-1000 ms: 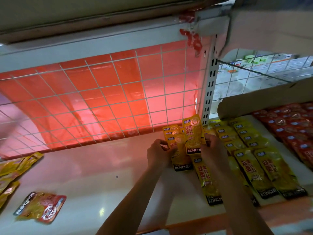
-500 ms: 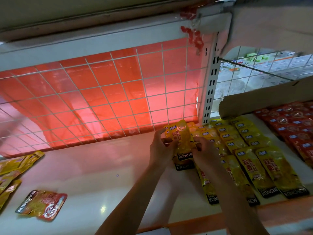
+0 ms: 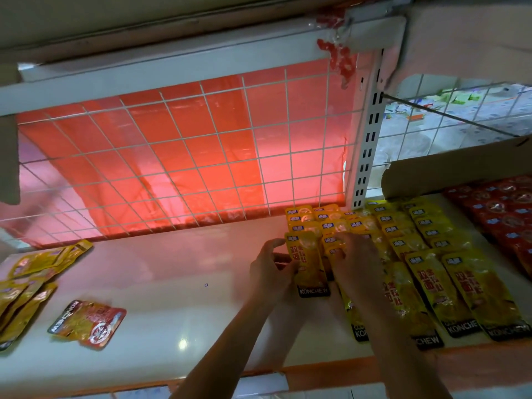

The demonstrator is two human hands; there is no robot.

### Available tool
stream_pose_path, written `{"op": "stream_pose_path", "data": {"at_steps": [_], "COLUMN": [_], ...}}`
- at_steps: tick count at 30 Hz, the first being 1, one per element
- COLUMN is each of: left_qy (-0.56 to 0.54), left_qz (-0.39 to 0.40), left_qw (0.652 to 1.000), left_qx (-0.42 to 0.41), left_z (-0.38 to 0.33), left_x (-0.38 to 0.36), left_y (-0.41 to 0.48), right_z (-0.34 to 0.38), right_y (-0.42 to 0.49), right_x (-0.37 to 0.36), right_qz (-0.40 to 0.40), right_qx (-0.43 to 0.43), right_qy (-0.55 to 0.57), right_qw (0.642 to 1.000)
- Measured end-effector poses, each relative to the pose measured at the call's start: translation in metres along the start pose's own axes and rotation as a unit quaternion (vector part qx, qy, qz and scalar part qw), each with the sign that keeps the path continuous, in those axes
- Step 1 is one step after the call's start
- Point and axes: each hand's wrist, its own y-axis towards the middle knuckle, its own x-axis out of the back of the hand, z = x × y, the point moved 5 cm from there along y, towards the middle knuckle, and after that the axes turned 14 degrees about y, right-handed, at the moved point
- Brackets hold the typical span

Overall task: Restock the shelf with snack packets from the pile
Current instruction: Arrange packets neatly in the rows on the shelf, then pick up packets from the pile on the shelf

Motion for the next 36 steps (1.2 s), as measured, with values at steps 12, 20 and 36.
{"op": "stream_pose_path", "data": {"at_steps": [12, 20, 36], "left_qy": [0.09, 0.192, 0.424], "left_qz": [0.0, -0.101, -0.186], "left_qw": [0.996, 0.976, 0.886], "left_qx": [-0.003, -0.031, -0.009], "left_z": [-0.006, -0.006, 0.142], "left_x": [-0.004, 0.034, 0.229], "left_y": [-0.011, -0.012, -0.013], "right_z": [0.007, 0.048, 0.202], "right_y": [0.001, -0.008, -0.091], "right_x": [-0.007, -0.046, -0.259], "right_qz": [0.039, 0.109, 0.234], "right_qx": [0.038, 0.124, 0.209], "right_qy": [-0.01, -0.013, 0.006], "right_qw": [0.998, 0.986, 0.95]}}
